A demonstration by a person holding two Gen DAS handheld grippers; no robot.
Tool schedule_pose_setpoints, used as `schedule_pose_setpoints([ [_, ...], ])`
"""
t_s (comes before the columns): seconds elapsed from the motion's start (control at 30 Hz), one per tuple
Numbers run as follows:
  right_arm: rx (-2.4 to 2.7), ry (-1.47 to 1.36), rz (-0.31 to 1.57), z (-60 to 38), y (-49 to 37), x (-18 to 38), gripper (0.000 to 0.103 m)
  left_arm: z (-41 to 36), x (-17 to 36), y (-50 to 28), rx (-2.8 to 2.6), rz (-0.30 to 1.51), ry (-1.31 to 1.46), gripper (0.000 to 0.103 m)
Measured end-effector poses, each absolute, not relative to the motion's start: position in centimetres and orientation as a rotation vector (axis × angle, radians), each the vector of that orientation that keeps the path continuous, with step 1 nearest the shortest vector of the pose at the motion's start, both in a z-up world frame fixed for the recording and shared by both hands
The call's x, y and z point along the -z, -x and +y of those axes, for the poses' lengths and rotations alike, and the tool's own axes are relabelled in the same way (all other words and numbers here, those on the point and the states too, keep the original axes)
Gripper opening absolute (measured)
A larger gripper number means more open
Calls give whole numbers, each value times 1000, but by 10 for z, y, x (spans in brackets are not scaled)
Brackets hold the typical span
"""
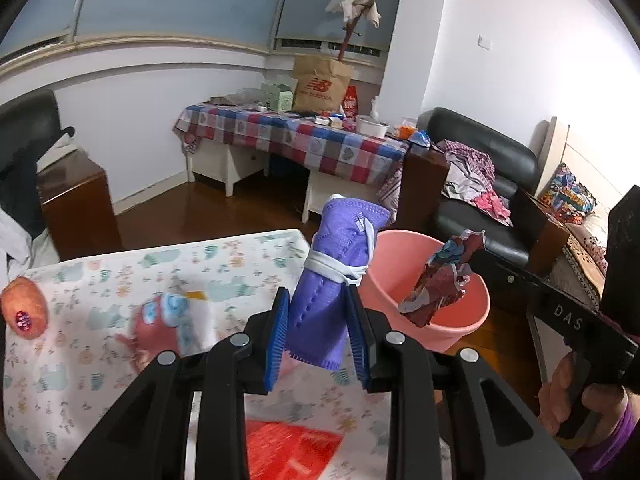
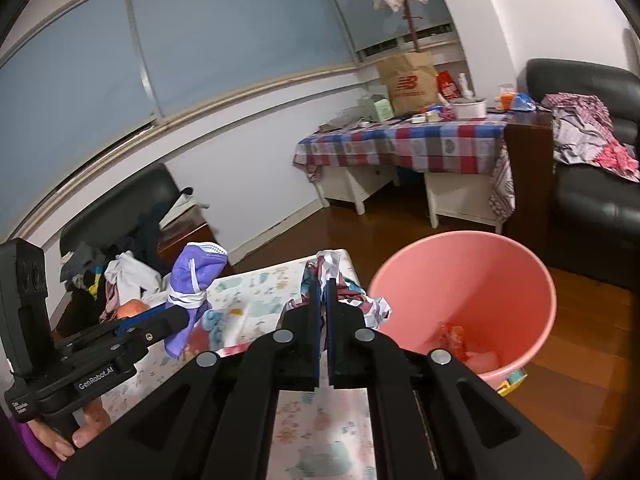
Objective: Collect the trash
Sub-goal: 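Carry both items over the pink bin and open both tools to drop them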
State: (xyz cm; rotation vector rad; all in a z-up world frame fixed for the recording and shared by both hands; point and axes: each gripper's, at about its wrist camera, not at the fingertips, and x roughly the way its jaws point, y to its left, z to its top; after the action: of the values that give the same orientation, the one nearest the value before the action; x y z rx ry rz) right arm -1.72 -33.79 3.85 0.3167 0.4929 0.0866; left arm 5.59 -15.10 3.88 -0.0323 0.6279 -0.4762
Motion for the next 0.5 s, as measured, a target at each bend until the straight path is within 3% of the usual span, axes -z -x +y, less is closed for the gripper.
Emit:
schedule_pose_setpoints([
  [0.5,25,-335,484,-397,19,-24,3,-260,-28,-77,504,659,-55,28],
])
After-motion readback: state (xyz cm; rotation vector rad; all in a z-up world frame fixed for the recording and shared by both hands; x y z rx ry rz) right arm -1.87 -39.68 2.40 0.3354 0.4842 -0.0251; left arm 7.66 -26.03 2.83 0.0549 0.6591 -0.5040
